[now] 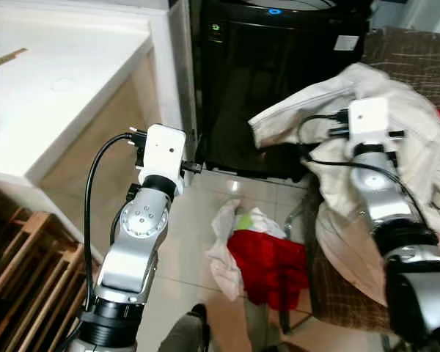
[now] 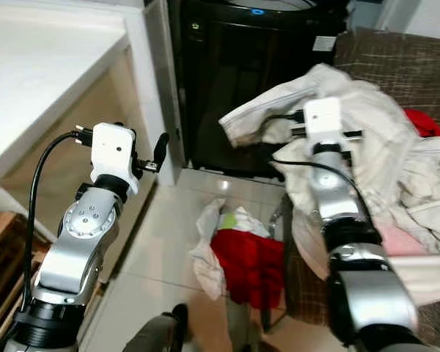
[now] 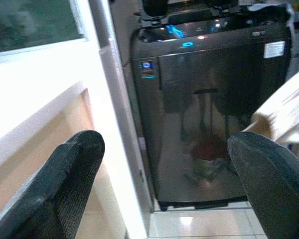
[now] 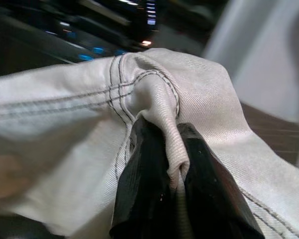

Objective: Clothes washing

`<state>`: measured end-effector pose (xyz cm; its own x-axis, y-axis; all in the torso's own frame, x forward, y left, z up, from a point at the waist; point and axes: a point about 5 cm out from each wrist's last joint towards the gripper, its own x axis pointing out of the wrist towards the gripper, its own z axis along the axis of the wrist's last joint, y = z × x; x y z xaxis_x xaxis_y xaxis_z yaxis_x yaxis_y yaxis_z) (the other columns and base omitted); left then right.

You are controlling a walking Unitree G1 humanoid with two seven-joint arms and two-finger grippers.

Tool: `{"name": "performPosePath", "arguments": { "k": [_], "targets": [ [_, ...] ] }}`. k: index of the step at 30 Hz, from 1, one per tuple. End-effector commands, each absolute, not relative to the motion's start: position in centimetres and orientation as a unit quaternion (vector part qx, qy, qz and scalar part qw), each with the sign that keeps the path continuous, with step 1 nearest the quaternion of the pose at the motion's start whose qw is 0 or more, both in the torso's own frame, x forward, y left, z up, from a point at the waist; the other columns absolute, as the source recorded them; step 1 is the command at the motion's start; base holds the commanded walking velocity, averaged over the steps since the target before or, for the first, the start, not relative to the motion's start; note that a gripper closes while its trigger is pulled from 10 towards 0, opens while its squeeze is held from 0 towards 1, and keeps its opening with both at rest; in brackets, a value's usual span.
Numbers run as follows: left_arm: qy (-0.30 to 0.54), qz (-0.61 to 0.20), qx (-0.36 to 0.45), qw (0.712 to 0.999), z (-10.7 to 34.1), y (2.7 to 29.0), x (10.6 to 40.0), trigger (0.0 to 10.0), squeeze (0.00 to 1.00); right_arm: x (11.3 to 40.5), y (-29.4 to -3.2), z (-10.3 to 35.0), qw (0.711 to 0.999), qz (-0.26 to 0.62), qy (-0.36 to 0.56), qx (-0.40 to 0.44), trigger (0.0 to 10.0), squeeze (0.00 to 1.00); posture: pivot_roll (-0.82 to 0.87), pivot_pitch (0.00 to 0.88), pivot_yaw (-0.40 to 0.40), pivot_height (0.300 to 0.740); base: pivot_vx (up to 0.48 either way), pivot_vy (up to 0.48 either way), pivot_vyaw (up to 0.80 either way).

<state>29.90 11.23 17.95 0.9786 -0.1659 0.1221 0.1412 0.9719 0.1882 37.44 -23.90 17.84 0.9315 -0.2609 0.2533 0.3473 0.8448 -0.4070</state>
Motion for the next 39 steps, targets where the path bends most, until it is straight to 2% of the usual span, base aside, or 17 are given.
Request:
{"name": "performPosePath", "arguments": {
  "k": [1,2,7,9,10,12,13,14,15,20,24,25,26,30,33,39],
  "targets": [
    [-0.073,-0.082,0.093,0.990,18.2,11.2,29.9,10.0,0.00,37.1,-25.3,18.2,0.950,-0.192,-0.099,-0.227,0.0,0.00,0.04,0.035,0.009,0.740,0.000,0.000,0.67],
    [-0.073,-0.086,0.094,0.989,18.2,11.1,30.0,10.0,0.00,36.7,-26.6,18.6,0.945,-0.215,-0.101,-0.227,0.0,0.00,0.03,0.037,0.017,0.740,0.000,0.000,0.67],
    [-0.074,-0.092,0.094,0.989,18.2,11.0,30.1,10.0,0.00,36.9,-26.6,19.5,0.946,-0.217,-0.119,-0.208,0.0,0.00,0.02,0.035,0.026,0.740,0.000,0.000,0.67],
    [-0.075,-0.095,0.096,0.988,18.3,10.8,30.3,10.0,0.00,37.7,-24.2,21.5,0.956,-0.161,-0.168,-0.179,0.0,0.00,0.01,0.030,0.028,0.740,0.000,0.000,0.67],
    [-0.075,-0.095,0.096,0.988,18.3,10.8,30.3,10.0,0.00,37.7,-24.2,21.5,0.956,-0.161,-0.168,-0.179,0.0,0.00,0.01,0.030,0.028,0.740,0.000,0.000,0.67],
    [-0.076,-0.095,0.096,0.988,18.3,10.8,30.5,10.0,0.00,38.2,-21.8,22.1,0.966,-0.101,-0.184,-0.153,0.0,0.00,0.01,0.030,0.028,0.740,0.000,0.000,0.67],
    [-0.076,-0.095,0.096,0.988,18.3,10.8,30.5,10.0,0.00,38.2,-21.8,22.1,0.966,-0.101,-0.184,-0.153,0.0,0.00,0.01,0.030,0.028,0.740,0.000,0.000,0.67],
    [-0.077,-0.090,0.096,0.988,18.3,10.8,30.6,10.0,0.00,38.3,-19.5,20.7,0.976,-0.051,-0.167,-0.130,0.0,0.00,0.02,0.028,0.017,0.740,0.000,0.247,0.69],
    [-0.077,-0.090,0.096,0.988,18.3,10.8,30.6,10.0,0.00,38.3,-19.5,20.7,0.976,-0.051,-0.167,-0.130,0.0,0.00,0.02,0.028,0.017,0.740,0.000,0.247,0.69],
    [-0.076,-0.080,0.091,0.990,18.2,11.1,30.5,10.0,0.00,38.0,-16.3,17.2,0.989,0.020,-0.107,-0.098,0.0,0.00,0.03,0.035,0.004,0.740,0.000,0.361,0.69],
    [-0.075,-0.074,0.104,0.989,18.2,11.3,30.6,10.0,0.00,37.8,-15.5,16.1,0.991,0.031,-0.085,-0.094,0.0,0.00,0.03,0.035,0.004,0.740,0.000,0.000,0.17],
    [-0.076,-0.074,0.109,0.988,18.1,11.3,30.6,10.0,0.00,37.7,-15.4,15.8,0.992,0.031,-0.078,-0.096,2.6,0.00,0.03,0.035,0.004,0.740,0.000,0.000,0.00],
    [-0.076,-0.075,0.111,0.988,18.1,11.4,30.6,10.0,0.00,37.7,-15.4,15.6,0.992,0.028,-0.074,-0.097,9.7,0.00,0.03,0.040,0.002,0.740,0.000,0.000,0.00],
    [-0.079,-0.082,0.112,0.987,18.2,11.4,30.6,10.0,0.00,37.6,-15.3,15.5,0.992,0.035,-0.073,-0.098,10.0,0.00,0.03,0.041,0.002,0.740,0.000,0.000,0.00],
    [-0.083,-0.099,0.103,0.986,18.3,11.4,30.7,10.0,0.00,37.5,-15.3,15.1,0.993,0.034,-0.065,-0.091,10.0,0.00,0.03,0.040,0.006,0.740,0.000,0.000,-0.79],
    [-0.097,-0.123,0.103,0.982,18.8,11.0,30.7,10.0,0.00,37.6,-15.4,15.5,0.991,0.020,-0.078,-0.103,10.0,0.00,0.02,0.039,0.006,0.740,0.284,0.369,-0.40]
  ]
}}
